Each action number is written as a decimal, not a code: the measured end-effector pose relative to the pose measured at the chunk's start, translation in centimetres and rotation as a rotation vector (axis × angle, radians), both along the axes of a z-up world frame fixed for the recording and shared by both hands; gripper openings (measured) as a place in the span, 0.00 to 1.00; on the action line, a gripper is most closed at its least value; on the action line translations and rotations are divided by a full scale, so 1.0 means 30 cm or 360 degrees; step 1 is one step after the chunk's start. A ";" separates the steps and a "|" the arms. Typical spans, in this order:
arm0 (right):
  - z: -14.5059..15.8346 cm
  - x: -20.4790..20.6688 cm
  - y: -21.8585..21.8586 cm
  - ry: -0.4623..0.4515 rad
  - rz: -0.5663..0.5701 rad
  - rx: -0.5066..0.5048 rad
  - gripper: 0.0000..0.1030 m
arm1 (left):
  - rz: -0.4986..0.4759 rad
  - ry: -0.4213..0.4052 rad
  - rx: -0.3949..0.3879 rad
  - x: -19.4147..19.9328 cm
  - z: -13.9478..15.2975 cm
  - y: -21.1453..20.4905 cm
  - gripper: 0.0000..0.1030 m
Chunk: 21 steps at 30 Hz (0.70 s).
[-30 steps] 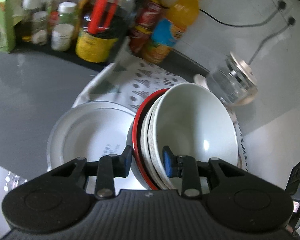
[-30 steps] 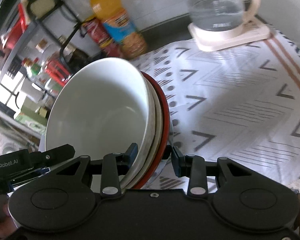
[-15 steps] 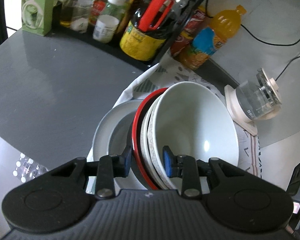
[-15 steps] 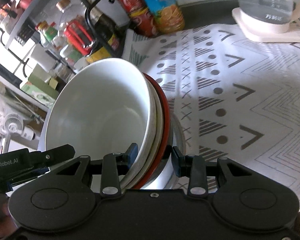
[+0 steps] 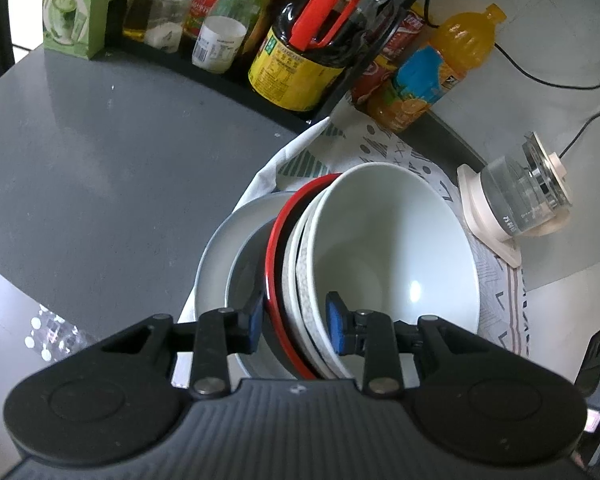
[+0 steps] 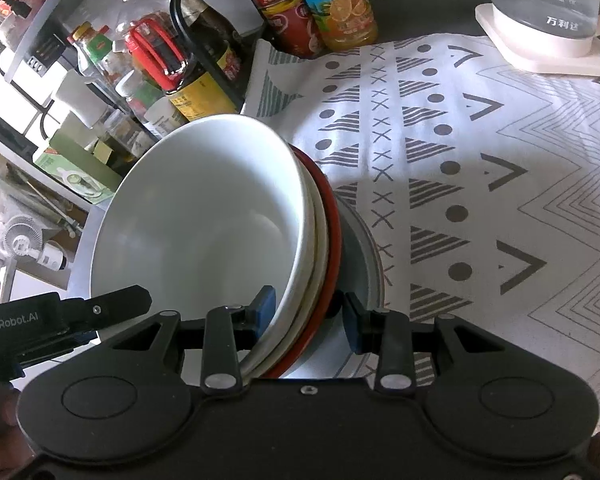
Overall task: Organize plates and bowls
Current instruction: 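Lift the bowl stack with both grippers and carry it over the plates, then lower the bowl stack onto the plate stack and open both grippers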
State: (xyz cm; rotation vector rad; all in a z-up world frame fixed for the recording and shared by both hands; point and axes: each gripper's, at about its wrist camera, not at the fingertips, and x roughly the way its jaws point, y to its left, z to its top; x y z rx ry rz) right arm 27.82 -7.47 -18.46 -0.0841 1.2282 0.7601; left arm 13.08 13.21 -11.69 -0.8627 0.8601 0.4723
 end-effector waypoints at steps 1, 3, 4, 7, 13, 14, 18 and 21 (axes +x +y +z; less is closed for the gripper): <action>0.000 -0.001 -0.001 0.0002 -0.0005 -0.0001 0.34 | 0.0010 -0.0001 -0.0016 -0.002 -0.002 0.004 0.30; -0.004 0.001 -0.005 0.0014 -0.0031 0.0011 0.35 | 0.0009 0.0005 -0.0025 -0.002 -0.005 0.006 0.30; -0.004 0.001 -0.005 0.0014 -0.0041 0.0017 0.35 | 0.0004 0.0005 -0.0027 -0.002 -0.006 0.007 0.30; -0.007 0.002 -0.008 0.0013 -0.0071 0.0034 0.36 | -0.0008 0.0020 -0.0047 -0.003 -0.008 0.014 0.30; 0.028 -0.031 -0.016 -0.0045 -0.0120 0.0028 0.50 | -0.0071 0.0082 0.0021 -0.004 0.012 0.010 0.39; 0.040 -0.041 -0.024 -0.0072 -0.0130 0.0035 0.53 | -0.0081 0.0082 0.0024 -0.005 0.015 0.011 0.46; 0.084 -0.063 -0.068 -0.0152 -0.0191 0.0079 0.61 | -0.0131 0.0090 0.0078 -0.004 0.038 0.004 0.62; 0.119 -0.082 -0.124 -0.0195 -0.0266 0.0095 0.68 | -0.0154 0.0088 0.0084 -0.012 0.067 -0.010 0.70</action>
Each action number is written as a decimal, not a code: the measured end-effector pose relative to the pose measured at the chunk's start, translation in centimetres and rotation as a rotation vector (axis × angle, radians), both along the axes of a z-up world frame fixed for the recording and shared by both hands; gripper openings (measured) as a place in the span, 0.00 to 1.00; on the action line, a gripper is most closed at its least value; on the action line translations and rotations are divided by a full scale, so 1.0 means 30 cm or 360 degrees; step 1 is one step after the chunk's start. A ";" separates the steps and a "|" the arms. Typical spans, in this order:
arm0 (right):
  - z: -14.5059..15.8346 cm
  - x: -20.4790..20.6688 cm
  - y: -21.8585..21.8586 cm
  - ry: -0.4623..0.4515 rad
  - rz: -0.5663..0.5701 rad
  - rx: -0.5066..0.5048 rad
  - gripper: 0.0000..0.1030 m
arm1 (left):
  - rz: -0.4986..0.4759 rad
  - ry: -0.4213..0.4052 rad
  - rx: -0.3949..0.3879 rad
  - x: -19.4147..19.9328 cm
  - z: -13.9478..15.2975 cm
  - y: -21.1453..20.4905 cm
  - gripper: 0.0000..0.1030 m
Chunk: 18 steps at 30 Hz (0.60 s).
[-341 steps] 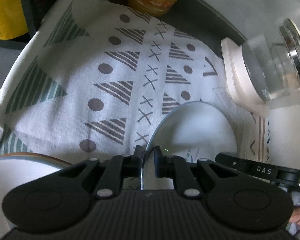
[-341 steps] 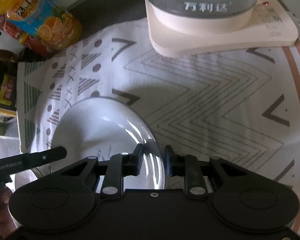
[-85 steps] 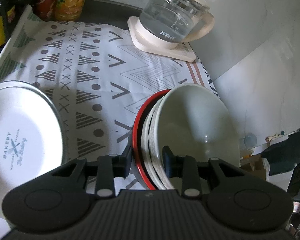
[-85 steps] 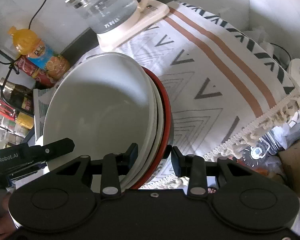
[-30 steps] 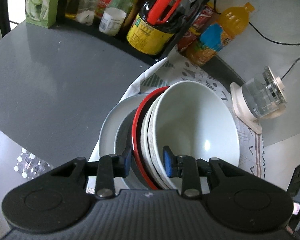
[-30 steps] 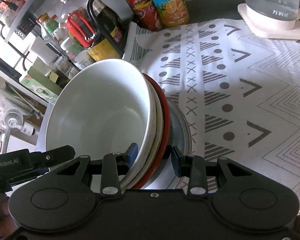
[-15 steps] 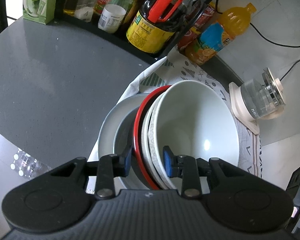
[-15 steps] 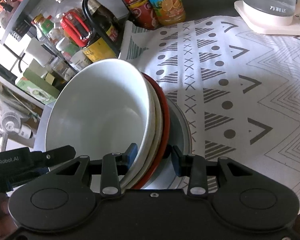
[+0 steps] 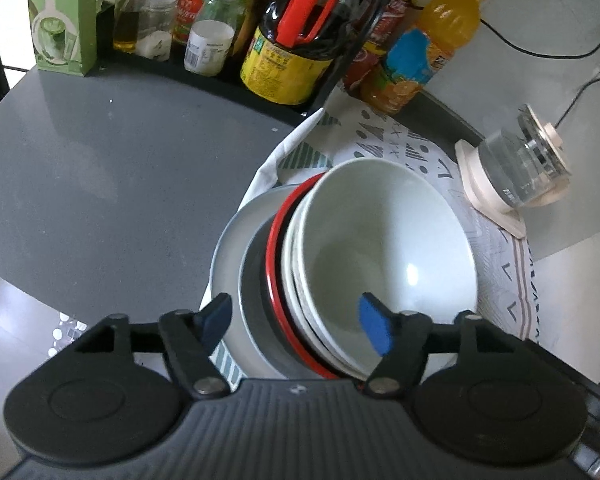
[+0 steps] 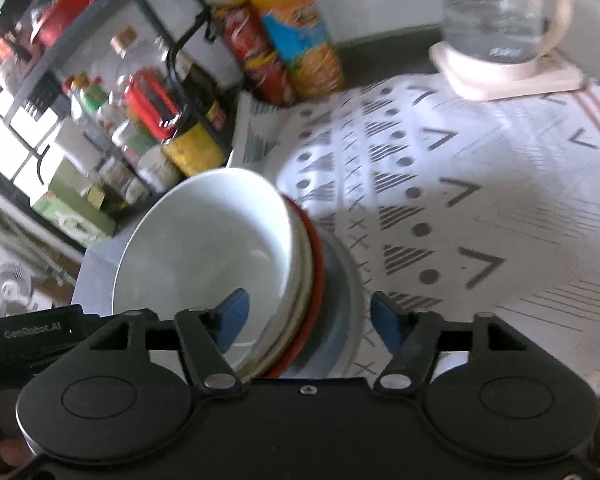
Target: Organize plates and bowls
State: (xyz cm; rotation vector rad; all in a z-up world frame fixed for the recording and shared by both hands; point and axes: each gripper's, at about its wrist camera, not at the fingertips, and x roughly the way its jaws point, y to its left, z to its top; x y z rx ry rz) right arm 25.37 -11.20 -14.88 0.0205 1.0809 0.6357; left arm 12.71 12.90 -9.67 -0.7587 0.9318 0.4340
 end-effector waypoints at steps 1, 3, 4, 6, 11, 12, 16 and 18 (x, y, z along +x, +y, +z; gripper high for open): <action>0.011 -0.006 -0.016 -0.0015 -0.0014 0.0007 0.70 | -0.0020 -0.0011 0.0019 -0.002 0.011 -0.008 0.73; 0.035 -0.017 -0.044 -0.0068 -0.0047 0.0004 0.77 | -0.0065 -0.0036 0.0062 -0.002 0.032 -0.024 0.74; 0.048 -0.022 -0.055 -0.0095 -0.0068 0.0002 0.80 | -0.0084 -0.0042 0.0078 -0.001 0.042 -0.032 0.75; 0.066 -0.031 -0.080 -0.0121 -0.0107 0.0008 0.81 | -0.0103 -0.0056 0.0094 -0.001 0.062 -0.043 0.76; 0.124 -0.062 -0.132 -0.0211 -0.0161 -0.0006 0.90 | -0.0152 -0.0147 0.0160 -0.015 0.129 -0.068 0.91; 0.136 -0.068 -0.145 -0.0230 -0.0174 -0.0003 0.95 | -0.0168 -0.0166 0.0180 -0.018 0.147 -0.077 0.93; 0.187 -0.100 -0.203 -0.0304 -0.0230 0.0027 1.00 | -0.0184 -0.0247 0.0261 -0.044 0.207 -0.119 1.00; 0.206 -0.115 -0.234 -0.0334 -0.0250 0.0034 1.00 | -0.0189 -0.0272 0.0294 -0.061 0.228 -0.141 1.00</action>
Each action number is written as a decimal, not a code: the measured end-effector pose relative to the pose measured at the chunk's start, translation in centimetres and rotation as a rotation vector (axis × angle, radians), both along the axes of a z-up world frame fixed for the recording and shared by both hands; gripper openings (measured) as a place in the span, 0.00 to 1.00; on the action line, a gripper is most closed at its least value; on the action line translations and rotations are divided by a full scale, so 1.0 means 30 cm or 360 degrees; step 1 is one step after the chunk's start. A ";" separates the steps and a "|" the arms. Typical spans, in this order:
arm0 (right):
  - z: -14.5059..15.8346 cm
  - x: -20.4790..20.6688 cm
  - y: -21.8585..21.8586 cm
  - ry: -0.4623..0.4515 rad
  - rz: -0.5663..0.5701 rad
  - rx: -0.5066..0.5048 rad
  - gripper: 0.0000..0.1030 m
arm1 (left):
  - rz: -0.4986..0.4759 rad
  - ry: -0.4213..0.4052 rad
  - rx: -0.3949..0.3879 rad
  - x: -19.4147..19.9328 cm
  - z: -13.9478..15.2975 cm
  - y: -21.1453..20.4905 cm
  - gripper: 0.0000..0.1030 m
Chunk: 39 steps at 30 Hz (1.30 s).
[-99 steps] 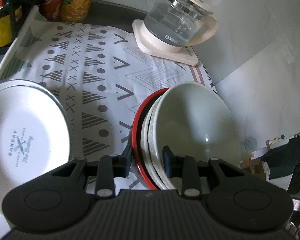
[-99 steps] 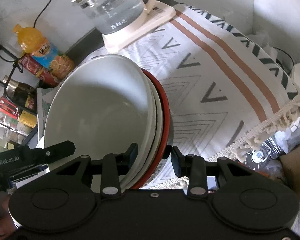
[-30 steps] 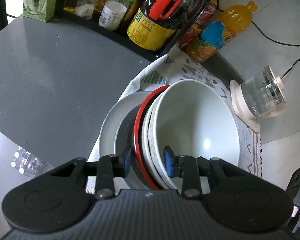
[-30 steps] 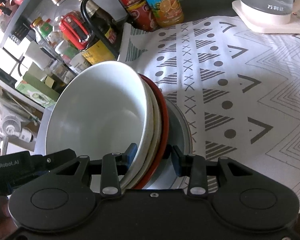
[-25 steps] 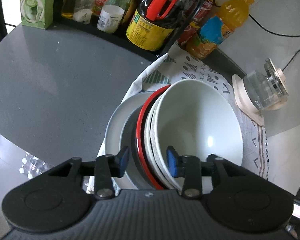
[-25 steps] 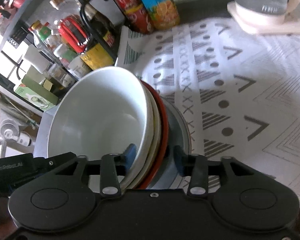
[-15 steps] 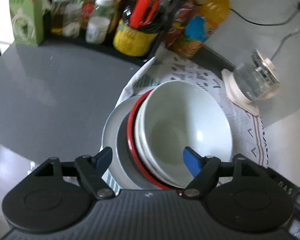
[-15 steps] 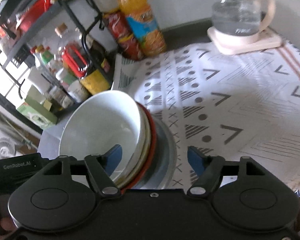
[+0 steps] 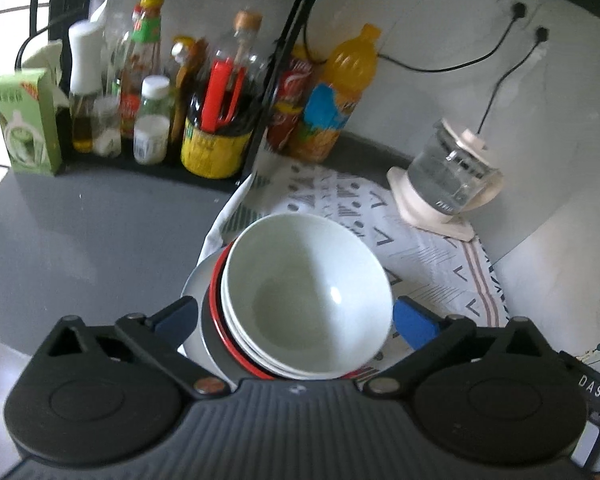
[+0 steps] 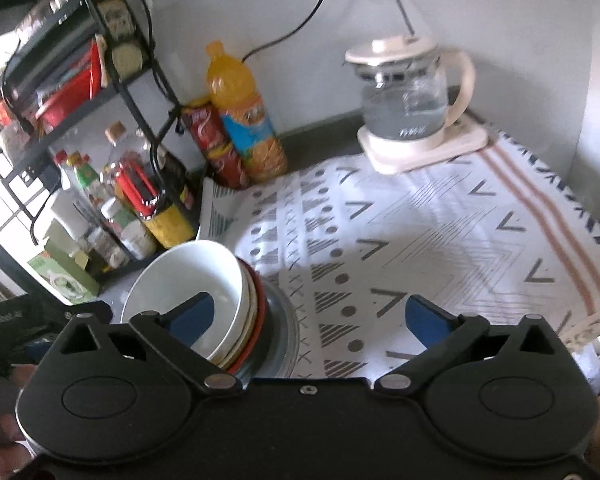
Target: Organize plates and bowls
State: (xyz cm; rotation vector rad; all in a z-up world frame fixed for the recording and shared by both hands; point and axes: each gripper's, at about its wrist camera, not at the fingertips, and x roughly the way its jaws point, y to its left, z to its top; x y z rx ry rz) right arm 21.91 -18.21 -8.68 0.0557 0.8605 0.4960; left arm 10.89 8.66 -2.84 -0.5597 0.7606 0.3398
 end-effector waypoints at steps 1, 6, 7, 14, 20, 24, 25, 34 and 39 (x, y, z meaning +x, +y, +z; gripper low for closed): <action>0.007 -0.006 -0.015 -0.0006 -0.0011 0.0005 1.00 | 0.0001 -0.0014 0.0018 -0.011 0.010 -0.013 1.00; 0.039 -0.055 -0.097 -0.0042 -0.0089 -0.0003 1.00 | 0.0029 -0.0037 0.0037 -0.090 0.054 -0.071 1.00; 0.048 -0.071 -0.113 -0.0051 -0.0104 -0.0013 1.00 | 0.0020 -0.0037 0.0049 -0.105 0.063 -0.084 1.00; 0.135 -0.217 -0.207 -0.0191 -0.0234 -0.0029 1.00 | -0.0067 -0.0063 0.0116 -0.215 0.115 -0.162 1.00; 0.191 -0.345 -0.259 -0.0314 -0.0288 -0.0055 1.00 | -0.0162 -0.0135 0.0193 -0.315 0.163 -0.210 1.00; 0.208 -0.411 -0.287 -0.0357 -0.0321 -0.0057 1.00 | -0.0227 -0.0169 0.0230 -0.370 0.192 -0.235 1.00; 0.211 -0.427 -0.290 -0.0368 -0.0332 -0.0072 1.00 | -0.0236 -0.0174 0.0232 -0.383 0.197 -0.239 1.00; 0.222 -0.538 -0.316 -0.0357 -0.0310 -0.0103 1.00 | -0.0365 -0.0215 0.0339 -0.489 0.225 -0.302 1.00; 0.224 -0.591 -0.324 -0.0333 -0.0282 -0.0120 1.00 | -0.0411 -0.0223 0.0378 -0.549 0.239 -0.348 1.00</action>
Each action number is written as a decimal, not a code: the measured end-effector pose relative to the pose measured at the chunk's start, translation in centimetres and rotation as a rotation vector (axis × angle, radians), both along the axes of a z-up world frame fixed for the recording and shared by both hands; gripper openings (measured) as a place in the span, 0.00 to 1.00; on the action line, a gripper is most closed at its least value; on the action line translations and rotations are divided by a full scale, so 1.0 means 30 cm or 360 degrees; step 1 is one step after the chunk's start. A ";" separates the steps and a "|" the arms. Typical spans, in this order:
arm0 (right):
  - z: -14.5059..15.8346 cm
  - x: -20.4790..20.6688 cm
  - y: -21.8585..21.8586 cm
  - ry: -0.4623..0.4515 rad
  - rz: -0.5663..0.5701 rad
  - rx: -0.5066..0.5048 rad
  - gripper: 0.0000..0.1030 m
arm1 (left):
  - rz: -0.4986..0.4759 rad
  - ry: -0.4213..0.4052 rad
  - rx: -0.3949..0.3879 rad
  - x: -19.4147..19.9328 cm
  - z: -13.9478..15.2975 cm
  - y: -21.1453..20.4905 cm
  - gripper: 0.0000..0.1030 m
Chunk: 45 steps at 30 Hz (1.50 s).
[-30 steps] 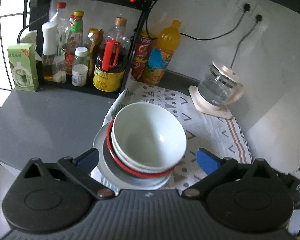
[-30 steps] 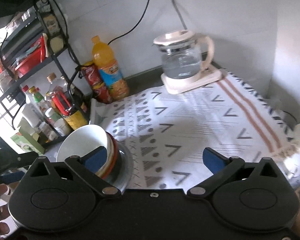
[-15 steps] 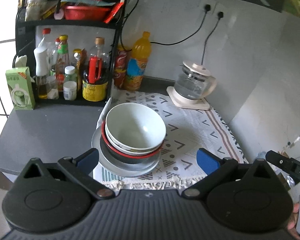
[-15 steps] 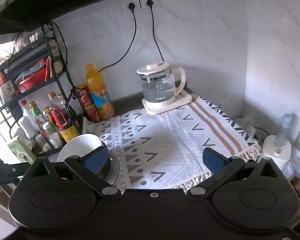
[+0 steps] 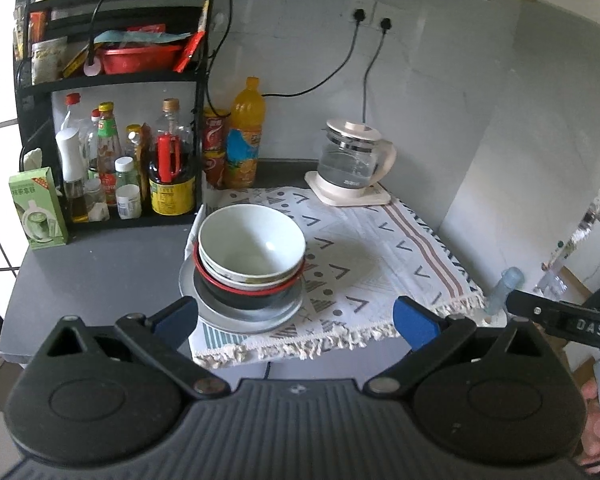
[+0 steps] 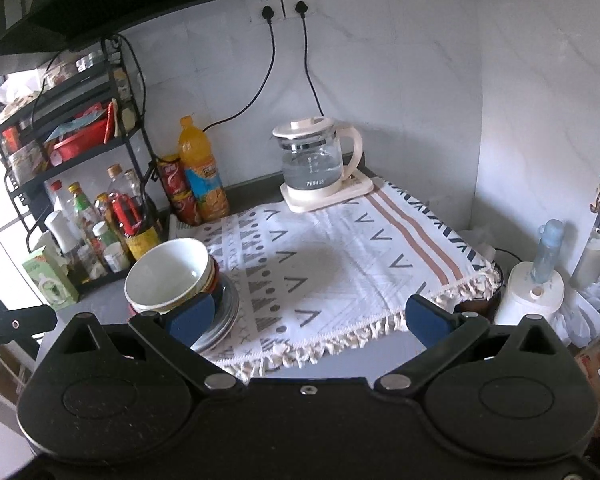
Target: Organize plates and bowls
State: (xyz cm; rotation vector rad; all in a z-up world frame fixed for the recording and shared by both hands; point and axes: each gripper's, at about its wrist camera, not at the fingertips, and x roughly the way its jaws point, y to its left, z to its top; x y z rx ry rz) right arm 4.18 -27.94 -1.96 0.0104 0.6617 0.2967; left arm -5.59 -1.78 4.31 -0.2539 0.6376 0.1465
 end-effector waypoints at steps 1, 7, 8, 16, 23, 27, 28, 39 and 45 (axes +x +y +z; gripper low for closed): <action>0.001 -0.007 -0.001 0.0006 0.0002 -0.0009 1.00 | -0.0009 0.0000 0.0001 -0.012 0.002 -0.007 1.00; 0.020 -0.064 -0.011 0.0001 0.0007 -0.0053 1.00 | -0.0051 0.0023 0.0025 -0.078 0.004 -0.029 1.00; 0.023 -0.074 -0.011 0.0004 0.0003 -0.0064 1.00 | -0.0062 0.0021 0.0027 -0.087 0.003 -0.032 1.00; 0.027 -0.143 -0.015 0.0014 -0.0016 -0.0103 1.00 | -0.0132 0.0007 0.0021 -0.160 -0.005 -0.041 1.00; 0.011 -0.205 -0.009 0.0016 -0.0019 -0.0151 1.00 | -0.0135 0.0008 -0.0015 -0.219 -0.013 -0.027 1.00; 0.003 -0.228 0.000 0.0021 -0.0016 -0.0157 1.00 | -0.0113 0.0016 -0.0033 -0.245 -0.021 -0.006 1.00; 0.002 -0.235 0.004 0.0011 -0.0009 -0.0164 1.00 | -0.0109 0.0021 -0.0036 -0.248 -0.024 -0.001 1.00; 0.000 -0.272 0.013 -0.0001 0.0024 -0.0166 1.00 | -0.0130 0.0067 -0.0023 -0.273 -0.043 0.013 1.00; 0.010 -0.272 -0.003 -0.0001 0.0018 -0.0131 1.00 | -0.0159 0.0065 -0.0022 -0.271 -0.042 -0.003 1.00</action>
